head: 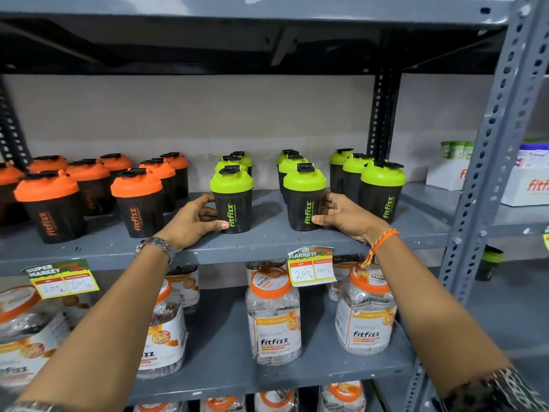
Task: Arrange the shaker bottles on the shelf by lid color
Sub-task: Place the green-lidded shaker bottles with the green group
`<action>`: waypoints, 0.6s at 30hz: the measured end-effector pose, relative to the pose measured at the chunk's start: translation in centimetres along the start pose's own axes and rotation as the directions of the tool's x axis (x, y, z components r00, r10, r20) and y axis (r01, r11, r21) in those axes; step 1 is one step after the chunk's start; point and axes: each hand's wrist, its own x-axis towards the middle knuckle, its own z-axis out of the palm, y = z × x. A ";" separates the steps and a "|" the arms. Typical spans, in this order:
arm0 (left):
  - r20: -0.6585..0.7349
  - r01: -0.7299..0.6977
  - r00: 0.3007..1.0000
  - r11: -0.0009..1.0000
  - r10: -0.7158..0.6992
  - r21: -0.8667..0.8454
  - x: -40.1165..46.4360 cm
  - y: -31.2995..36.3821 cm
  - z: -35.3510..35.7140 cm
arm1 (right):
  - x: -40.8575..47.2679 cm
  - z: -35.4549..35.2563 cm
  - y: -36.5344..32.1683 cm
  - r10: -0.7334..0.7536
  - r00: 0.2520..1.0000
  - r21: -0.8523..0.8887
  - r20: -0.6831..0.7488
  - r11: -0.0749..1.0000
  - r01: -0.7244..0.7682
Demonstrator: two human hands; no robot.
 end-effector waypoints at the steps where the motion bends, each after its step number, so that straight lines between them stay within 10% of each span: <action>1: 0.001 0.000 1.000 1.000 0.000 -0.008 0.0 0.0 0.0 | 0.0 0.0 0.0 0.001 1.000 -0.005 -0.002 1.000 -0.001; 18: -0.017 0.006 1.000 1.000 -0.006 -0.029 0.1 -0.1 0.2 | -0.2 0.0 -0.4 0.034 0.999 -0.032 0.008 0.999 -0.034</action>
